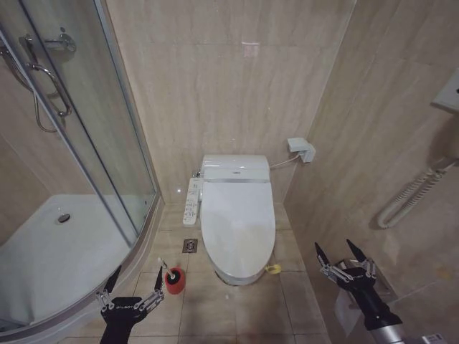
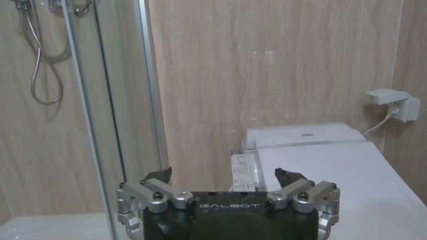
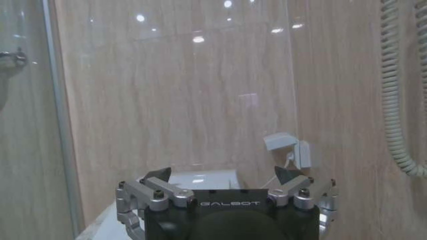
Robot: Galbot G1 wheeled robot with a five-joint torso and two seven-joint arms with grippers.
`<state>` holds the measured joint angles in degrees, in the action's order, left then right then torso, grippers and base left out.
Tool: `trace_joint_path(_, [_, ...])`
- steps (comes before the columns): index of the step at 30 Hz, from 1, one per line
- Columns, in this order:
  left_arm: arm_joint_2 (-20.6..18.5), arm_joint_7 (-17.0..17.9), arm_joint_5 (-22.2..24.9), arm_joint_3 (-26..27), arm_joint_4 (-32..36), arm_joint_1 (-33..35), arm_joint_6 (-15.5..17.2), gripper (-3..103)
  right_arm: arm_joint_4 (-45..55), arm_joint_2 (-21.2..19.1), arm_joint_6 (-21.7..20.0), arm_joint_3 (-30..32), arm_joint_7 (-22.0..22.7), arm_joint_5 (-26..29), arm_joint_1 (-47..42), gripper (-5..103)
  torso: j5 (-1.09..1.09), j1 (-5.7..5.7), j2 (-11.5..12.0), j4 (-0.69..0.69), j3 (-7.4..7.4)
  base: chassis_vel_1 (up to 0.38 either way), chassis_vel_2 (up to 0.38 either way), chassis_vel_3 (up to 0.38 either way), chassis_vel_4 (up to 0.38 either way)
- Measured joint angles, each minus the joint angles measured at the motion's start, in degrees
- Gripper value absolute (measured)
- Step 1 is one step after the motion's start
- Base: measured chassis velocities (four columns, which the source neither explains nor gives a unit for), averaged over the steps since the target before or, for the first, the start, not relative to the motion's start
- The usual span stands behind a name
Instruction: Open the toilet lid, clean the toilet bowl with a toilet brush, close the toilet lid, and flush.
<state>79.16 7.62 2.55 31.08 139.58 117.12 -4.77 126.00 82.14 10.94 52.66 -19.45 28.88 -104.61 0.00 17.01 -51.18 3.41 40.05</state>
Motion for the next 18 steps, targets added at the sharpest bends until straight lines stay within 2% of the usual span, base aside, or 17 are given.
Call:
trace_joint_path(8, [0.0, 0.0, 0.0, 0.0, 0.0, 0.0, 0.0, 100, 0.0, -0.1, 0.6, 0.2, -1.0, 0.5, -0.2, 100, -0.01, 0.09, 0.0, -0.02, 0.03, -0.083, 0.091, 0.087, -0.092])
trace_joint_path(18, [0.0, 0.0, 0.0, 0.0, 0.0, 0.0, 0.0, 100, -0.8, -0.5, 0.7, -0.2, -1.4, -1.3, 0.2, 100, 0.00, 0.00, 0.0, 0.00, 0.00, 0.011, -0.005, -0.002, 0.009])
